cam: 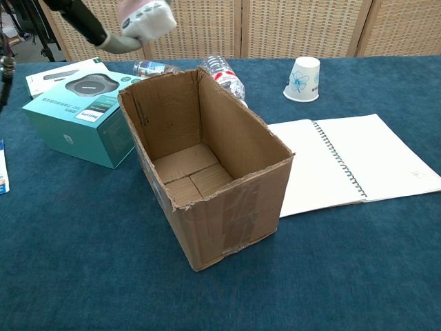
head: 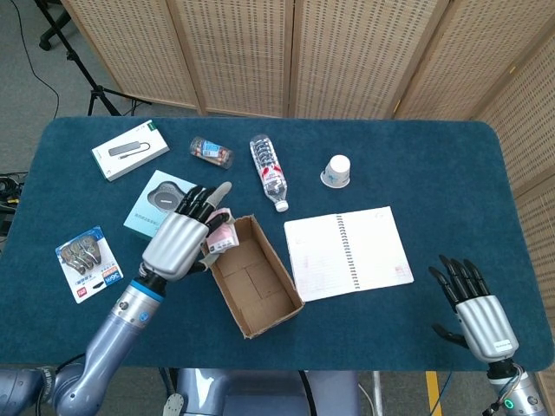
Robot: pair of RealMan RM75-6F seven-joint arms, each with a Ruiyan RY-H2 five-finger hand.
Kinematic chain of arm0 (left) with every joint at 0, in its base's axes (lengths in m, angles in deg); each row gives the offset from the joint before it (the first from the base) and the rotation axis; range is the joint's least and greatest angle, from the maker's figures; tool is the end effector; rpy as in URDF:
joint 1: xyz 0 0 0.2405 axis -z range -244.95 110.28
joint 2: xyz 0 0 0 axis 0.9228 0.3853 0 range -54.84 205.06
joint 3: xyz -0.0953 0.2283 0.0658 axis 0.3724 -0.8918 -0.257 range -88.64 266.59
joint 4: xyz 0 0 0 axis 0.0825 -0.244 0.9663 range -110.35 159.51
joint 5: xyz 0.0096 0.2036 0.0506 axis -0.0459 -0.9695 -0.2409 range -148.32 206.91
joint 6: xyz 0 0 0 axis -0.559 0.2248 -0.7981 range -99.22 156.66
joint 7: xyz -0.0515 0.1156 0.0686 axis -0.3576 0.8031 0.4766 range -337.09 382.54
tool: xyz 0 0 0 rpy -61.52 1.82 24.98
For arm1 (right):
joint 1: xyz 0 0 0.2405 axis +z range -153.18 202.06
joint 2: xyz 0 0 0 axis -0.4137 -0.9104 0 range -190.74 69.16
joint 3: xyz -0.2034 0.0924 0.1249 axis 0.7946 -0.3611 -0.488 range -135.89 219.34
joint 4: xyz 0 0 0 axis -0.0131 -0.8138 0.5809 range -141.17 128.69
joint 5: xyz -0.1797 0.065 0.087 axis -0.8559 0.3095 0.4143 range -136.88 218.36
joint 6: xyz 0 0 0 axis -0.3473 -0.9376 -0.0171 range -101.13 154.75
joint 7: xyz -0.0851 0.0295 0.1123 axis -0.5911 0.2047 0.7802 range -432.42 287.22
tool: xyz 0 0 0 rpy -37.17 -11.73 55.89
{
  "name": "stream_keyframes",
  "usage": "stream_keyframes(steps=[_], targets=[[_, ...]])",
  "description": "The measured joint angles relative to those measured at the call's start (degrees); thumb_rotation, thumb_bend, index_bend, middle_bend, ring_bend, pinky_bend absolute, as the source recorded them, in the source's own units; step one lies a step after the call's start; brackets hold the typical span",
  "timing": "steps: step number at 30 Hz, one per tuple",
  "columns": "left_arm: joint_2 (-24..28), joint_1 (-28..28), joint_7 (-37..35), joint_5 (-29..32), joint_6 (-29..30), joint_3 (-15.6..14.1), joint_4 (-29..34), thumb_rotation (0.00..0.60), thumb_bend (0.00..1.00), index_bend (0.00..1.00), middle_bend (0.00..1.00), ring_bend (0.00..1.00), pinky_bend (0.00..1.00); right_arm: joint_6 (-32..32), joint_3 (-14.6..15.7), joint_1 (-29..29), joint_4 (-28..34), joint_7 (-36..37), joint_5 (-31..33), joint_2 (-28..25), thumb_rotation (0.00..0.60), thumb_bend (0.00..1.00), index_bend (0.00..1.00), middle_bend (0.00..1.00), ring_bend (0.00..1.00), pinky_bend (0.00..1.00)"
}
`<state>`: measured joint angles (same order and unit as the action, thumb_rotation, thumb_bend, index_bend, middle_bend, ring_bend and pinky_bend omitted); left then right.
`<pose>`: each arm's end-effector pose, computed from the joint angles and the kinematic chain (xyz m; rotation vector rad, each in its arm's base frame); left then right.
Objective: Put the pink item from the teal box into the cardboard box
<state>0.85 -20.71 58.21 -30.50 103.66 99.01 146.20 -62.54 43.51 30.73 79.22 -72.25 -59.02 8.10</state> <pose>-0.0469 0.2847 0.0766 -1.8128 -0.8100 -1.1837 -0.2933 -0.1683 0.1273 1.6188 -0.7728 1.0243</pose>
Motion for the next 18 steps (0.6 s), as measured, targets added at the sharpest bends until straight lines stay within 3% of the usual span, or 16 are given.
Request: stream_keyframes(steps=[6,12,18], targets=[[-5.97,1.51,3.21,0.36,1.33,1.92,-1.75,0.600,0.43,0.52,0.00,0.00,0.00,0.05,-0.39,-0.28,0.22,1.56,1.53,-0.78,0.600,0.14,0.08,0.00,0.00,0.00],[-7.41,2.74,4.01,2.59,0.38,3.67,-3.07,0.600,0.43,0.52,0.00,0.00,0.00,-0.86,-0.14,-0.84,0.38,3.23,1.26,-1.88,0.600,0.14,0.08,0.00,0.00,0.00],[-7.58,3.26,5.01,3.12,-0.69,3.57,-2.66,0.600,0.42,0.52,0.00,0.00,0.00,-1.16,-0.02,-1.11,0.53,3.45,1.13,-2.23,0.600,0.14,0.08,0.00,0.00,0.00]])
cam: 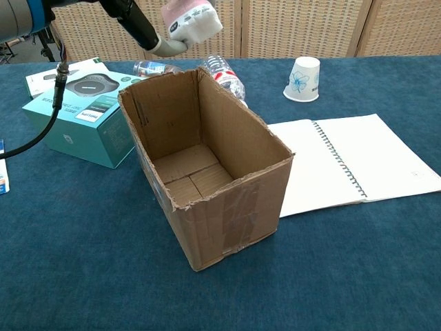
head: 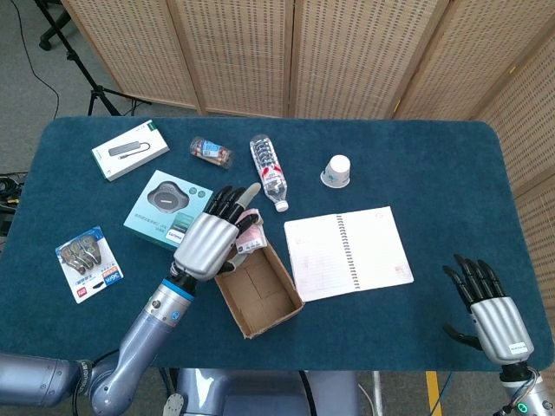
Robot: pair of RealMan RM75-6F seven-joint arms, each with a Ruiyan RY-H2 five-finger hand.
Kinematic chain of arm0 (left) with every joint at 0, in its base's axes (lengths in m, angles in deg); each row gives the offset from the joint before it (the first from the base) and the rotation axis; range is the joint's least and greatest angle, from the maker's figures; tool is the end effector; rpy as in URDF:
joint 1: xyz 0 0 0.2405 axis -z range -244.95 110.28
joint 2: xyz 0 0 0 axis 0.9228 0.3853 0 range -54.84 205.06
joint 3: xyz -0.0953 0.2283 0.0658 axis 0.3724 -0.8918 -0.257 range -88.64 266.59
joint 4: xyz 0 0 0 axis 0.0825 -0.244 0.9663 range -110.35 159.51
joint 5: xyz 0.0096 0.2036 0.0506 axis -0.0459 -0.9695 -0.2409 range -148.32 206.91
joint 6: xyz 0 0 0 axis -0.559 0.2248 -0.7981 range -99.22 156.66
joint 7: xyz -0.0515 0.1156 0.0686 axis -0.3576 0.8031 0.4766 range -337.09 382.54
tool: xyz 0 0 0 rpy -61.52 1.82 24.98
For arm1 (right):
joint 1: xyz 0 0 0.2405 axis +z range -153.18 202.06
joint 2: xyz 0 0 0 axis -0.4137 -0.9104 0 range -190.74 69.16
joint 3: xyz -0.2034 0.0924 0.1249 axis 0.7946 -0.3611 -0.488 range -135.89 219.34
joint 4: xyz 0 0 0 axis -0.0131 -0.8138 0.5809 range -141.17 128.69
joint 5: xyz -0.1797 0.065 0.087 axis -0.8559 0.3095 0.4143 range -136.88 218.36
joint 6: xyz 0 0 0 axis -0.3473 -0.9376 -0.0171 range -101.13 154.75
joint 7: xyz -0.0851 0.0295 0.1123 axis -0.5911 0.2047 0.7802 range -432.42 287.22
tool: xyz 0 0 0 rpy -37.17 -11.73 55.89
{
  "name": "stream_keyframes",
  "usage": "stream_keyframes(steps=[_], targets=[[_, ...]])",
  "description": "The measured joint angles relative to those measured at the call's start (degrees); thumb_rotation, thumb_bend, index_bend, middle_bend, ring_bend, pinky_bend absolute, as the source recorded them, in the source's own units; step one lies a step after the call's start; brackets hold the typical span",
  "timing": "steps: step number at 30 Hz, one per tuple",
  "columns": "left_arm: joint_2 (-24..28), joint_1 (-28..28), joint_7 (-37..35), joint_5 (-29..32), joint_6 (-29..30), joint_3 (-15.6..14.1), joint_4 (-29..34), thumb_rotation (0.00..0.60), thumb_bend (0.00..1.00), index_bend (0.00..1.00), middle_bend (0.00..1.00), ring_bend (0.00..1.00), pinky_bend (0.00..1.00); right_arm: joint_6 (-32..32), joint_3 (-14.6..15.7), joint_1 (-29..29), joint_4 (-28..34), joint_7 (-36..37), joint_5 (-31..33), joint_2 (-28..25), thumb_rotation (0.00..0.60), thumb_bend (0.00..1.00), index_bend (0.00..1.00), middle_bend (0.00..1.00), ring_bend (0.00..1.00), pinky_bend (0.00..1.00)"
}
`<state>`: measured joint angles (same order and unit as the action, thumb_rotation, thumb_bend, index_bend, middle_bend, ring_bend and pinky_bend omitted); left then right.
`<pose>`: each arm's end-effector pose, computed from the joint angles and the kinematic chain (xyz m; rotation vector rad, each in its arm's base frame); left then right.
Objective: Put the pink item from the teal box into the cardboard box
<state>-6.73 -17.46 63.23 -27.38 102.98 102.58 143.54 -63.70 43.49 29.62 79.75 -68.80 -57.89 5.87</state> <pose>-0.0171 0.2879 0.0510 -1.8369 -0.8020 -1.2209 -0.2999 -0.1636 0.1427 1.5729 -0.8108 1.0334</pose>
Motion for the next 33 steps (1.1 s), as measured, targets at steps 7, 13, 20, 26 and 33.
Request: stream_keyframes(steps=[7,13,20,26,33], targets=[[1.06,0.44,1.42,1.62,-1.16,-0.29,1.10,0.600,0.38,0.32,0.00,0.00,0.00,-0.71,0.02,-0.26,-0.16,0.26,-0.54,-0.03,0.600,0.14,0.08,0.00,0.00,0.00],[1.18,0.44,1.47,1.85,-0.95,-0.29,0.92,0.600,0.36,0.29,0.00,0.00,0.00,-0.71,-0.06,-0.29,-0.21,0.34,-0.54,0.00,0.600,0.14,0.08,0.00,0.00,0.00],[1.29,0.42,1.44,1.90,-1.19,-0.57,0.33,0.600,0.36,0.27,0.00,0.00,0.00,-0.69,-0.12,-0.29,-0.23,0.29,-0.56,0.05,0.600,0.14,0.08,0.00,0.00,0.00],[1.43,0.57,1.41,1.89,-1.69,-0.79,0.55,0.600,0.36,0.23,0.00,0.00,0.00,-0.78,-0.19,-0.35,-0.26,0.40,-0.55,0.03,0.600,0.14,0.08,0.00,0.00,0.00],[1.68,0.64,1.16,1.69,-2.23,-1.16,1.00,0.600,0.33,0.16,0.00,0.00,0.00,-0.87,-0.22,-0.39,-0.31,0.46,-0.64,0.05,0.600,0.14,0.08,0.00,0.00,0.00]])
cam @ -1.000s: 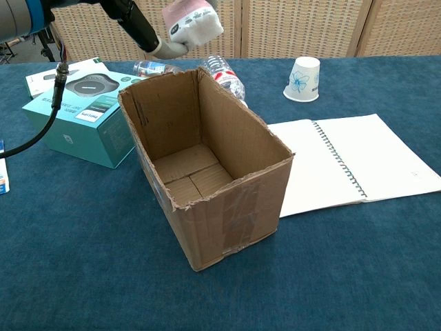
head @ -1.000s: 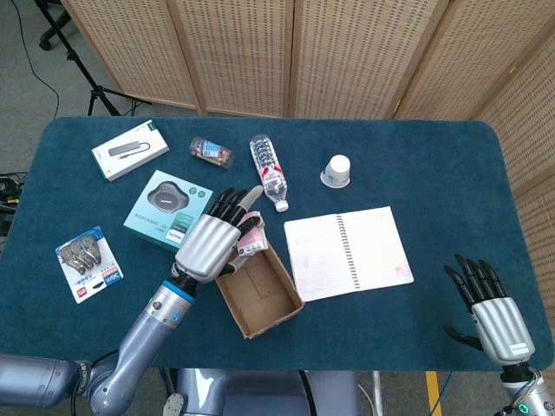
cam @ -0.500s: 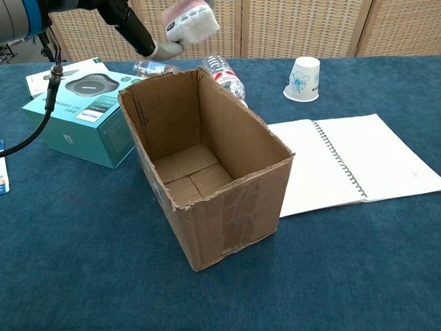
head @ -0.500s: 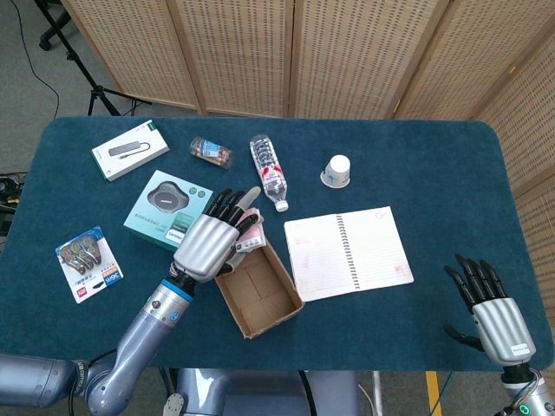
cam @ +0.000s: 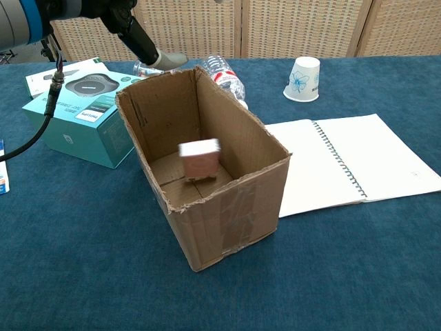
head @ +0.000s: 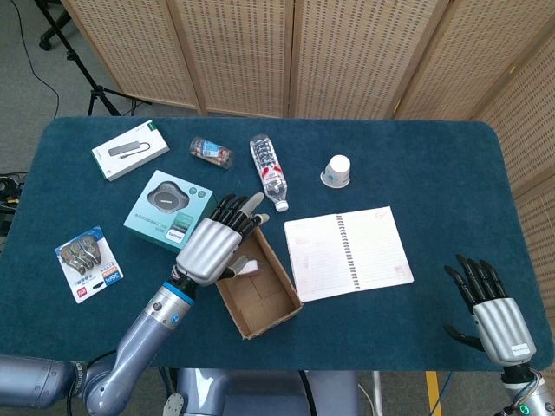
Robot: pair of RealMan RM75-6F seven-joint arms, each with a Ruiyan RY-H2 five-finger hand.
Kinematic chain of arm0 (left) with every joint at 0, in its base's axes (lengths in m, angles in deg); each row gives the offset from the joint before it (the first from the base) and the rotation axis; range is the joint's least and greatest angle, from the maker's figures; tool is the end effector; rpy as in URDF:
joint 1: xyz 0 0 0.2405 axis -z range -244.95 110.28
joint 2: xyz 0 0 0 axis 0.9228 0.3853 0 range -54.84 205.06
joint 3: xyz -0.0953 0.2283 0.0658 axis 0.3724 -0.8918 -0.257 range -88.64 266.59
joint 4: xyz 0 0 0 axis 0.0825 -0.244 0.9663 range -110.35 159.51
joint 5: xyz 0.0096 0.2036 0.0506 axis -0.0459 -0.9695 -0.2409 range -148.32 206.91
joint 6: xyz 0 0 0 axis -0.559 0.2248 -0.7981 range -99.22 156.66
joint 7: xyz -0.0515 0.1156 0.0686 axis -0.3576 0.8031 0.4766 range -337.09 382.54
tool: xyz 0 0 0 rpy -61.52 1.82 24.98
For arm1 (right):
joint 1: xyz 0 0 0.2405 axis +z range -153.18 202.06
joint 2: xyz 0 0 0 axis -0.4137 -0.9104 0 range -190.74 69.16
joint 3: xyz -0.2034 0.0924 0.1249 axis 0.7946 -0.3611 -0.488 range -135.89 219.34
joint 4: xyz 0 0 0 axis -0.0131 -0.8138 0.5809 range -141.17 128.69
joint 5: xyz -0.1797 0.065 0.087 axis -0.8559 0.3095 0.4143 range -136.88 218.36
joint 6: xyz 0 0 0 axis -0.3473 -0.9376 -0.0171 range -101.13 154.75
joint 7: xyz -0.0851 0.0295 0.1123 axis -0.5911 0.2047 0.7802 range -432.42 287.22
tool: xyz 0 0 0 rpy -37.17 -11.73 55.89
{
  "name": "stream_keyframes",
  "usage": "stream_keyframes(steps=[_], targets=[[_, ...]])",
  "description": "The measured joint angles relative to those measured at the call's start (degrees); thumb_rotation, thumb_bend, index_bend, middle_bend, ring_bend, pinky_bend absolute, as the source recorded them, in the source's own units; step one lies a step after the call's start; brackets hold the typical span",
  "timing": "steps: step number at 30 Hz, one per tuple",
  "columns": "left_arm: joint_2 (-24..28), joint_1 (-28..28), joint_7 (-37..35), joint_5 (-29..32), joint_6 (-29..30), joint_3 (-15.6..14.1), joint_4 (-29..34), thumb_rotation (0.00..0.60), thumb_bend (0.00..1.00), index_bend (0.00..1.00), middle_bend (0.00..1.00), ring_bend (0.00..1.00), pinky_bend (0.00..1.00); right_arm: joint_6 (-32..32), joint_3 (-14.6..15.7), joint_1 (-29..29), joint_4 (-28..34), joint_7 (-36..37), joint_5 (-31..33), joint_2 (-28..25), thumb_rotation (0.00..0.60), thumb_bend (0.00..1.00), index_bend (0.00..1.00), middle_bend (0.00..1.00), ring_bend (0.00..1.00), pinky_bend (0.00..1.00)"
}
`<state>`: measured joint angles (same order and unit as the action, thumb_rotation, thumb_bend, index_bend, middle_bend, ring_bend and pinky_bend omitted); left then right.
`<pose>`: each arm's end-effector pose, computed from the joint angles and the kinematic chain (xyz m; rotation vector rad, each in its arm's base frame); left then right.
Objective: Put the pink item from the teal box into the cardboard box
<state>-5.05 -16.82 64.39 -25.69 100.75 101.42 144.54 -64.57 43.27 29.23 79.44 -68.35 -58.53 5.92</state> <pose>-0.0206 0.2853 0.0482 -1.8987 -0.7940 -1.1582 -0.2993 -0.1620 0.1445 1.5677 -0.8013 1.0497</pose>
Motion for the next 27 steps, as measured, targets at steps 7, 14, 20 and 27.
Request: stream_keyframes(steps=[7,14,20,27], targets=[[0.44,-0.31,-0.36,-0.61,0.35,-0.11,-0.20,0.600,0.32,0.16,0.00,0.00,0.00,0.08,-0.08,0.02,-0.07,0.04,0.05,0.02,0.600,0.14,0.08,0.00,0.00,0.00],[4.13,-2.63,-1.22,-1.94,2.28,-0.73,-1.07,0.600,0.33,0.15,0.00,0.00,0.00,-0.10,-0.24,-0.07,-0.19,0.43,0.31,-0.07,0.600,0.14,0.08,0.00,0.00,0.00],[12.02,-8.40,-7.21,-5.82,4.68,-3.15,-1.55,0.600,0.32,0.08,0.00,0.00,0.00,0.13,-0.34,0.00,-0.08,-0.42,0.35,0.20,0.600,0.14,0.08,0.00,0.00,0.00],[19.24,-17.76,-21.00,-14.63,7.83,-8.67,-3.69,0.600,0.32,0.02,0.00,0.00,0.00,0.43,-0.47,0.07,0.24,-1.88,0.43,0.71,0.600,0.14,0.08,0.00,0.00,0.00]])
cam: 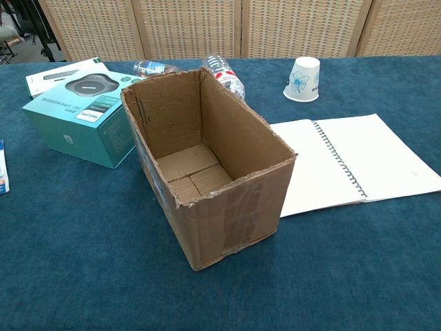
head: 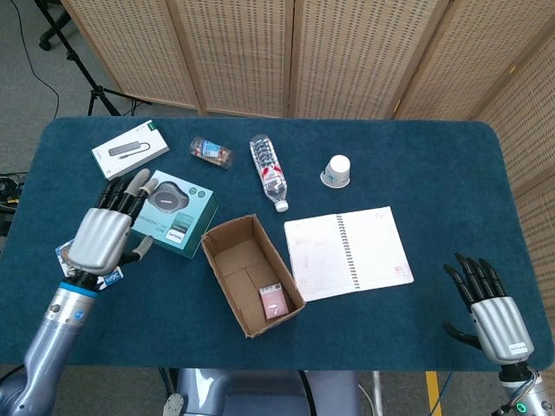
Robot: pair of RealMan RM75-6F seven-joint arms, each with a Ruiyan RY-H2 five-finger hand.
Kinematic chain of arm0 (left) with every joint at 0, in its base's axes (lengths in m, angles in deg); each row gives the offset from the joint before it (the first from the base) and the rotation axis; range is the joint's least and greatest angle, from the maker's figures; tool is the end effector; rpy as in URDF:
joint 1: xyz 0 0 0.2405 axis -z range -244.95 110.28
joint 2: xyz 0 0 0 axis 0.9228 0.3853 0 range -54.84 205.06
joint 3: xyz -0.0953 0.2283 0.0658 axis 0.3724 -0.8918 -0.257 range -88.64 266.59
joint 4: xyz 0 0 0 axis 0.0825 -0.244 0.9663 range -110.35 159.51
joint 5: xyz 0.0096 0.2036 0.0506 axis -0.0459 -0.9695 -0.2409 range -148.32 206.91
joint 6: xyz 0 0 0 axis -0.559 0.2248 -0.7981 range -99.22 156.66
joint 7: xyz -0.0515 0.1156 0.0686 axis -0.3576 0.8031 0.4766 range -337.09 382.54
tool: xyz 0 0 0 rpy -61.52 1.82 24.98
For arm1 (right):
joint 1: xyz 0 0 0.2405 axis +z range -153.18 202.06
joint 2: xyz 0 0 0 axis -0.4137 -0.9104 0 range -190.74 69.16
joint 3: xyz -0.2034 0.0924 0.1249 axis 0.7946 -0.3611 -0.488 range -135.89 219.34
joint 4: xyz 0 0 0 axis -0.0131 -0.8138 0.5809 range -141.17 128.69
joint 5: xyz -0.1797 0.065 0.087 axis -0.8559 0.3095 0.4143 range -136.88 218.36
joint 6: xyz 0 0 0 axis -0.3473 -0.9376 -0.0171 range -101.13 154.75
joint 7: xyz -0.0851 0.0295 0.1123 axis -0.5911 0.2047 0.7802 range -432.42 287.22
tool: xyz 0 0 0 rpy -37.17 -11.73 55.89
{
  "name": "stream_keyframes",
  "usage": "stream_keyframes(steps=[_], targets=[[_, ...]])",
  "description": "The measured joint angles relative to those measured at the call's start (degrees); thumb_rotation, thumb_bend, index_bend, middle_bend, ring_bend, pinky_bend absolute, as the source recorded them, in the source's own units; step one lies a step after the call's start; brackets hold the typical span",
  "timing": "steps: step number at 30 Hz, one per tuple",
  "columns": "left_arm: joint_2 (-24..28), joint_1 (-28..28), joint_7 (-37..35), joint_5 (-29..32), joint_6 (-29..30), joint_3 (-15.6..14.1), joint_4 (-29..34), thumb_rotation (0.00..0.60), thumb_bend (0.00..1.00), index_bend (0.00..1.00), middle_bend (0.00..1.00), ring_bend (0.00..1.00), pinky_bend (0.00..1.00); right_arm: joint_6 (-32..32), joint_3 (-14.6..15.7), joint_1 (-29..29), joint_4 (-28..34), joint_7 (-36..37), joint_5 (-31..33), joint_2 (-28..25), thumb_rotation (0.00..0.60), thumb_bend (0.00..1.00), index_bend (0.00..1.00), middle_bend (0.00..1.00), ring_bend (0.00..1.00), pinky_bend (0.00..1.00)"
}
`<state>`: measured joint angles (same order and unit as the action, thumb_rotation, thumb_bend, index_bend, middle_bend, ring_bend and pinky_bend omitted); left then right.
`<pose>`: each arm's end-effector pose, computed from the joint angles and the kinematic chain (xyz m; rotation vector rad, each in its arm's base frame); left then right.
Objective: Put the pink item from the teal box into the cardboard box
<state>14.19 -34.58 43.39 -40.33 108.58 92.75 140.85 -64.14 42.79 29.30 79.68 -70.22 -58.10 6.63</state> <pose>-0.1554 0.2759 0.1403 -1.5986 -0.8122 -1.0554 -0.2979 -0.1642 0.1409 1.5636 -0.7858 1.0362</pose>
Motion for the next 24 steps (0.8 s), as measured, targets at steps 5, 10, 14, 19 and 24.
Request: stream_keyframes(steps=[5,10,14,19,24], targets=[[2.61,-7.86,-7.47,-7.28,4.34,-4.86,-4.96,0.600,0.33,0.02,0.00,0.00,0.00,-0.02,-0.12,-0.06,0.26,-0.60,0.14,0.14,0.600,0.14,0.08,0.00,0.00,0.00],[0.84,-13.97,-13.47,-10.37,9.32,-7.08,-11.83,0.600,0.33,0.02,0.00,0.00,0.00,-0.27,-0.35,-0.18,0.13,-0.47,0.46,0.20,0.600,0.14,0.08,0.00,0.00,0.00],[-3.02,-17.92,-18.22,-12.13,12.87,-8.07,-19.11,0.600,0.33,0.02,0.00,0.00,0.00,0.05,-0.50,-0.05,0.09,-0.68,0.72,0.31,0.600,0.14,0.08,0.00,0.00,0.00],[-7.36,-20.95,-22.05,-13.98,15.45,-8.12,-26.83,0.600,0.33,0.02,0.00,0.00,0.00,0.76,-0.40,0.22,0.36,-1.73,0.60,0.56,0.600,0.14,0.08,0.00,0.00,0.00],[-9.09,-23.06,-24.38,-15.82,16.52,-7.11,-29.29,0.600,0.33,0.02,0.00,0.00,0.00,1.23,-0.28,0.39,0.38,-2.01,0.58,0.64,0.600,0.14,0.08,0.00,0.00,0.00]])
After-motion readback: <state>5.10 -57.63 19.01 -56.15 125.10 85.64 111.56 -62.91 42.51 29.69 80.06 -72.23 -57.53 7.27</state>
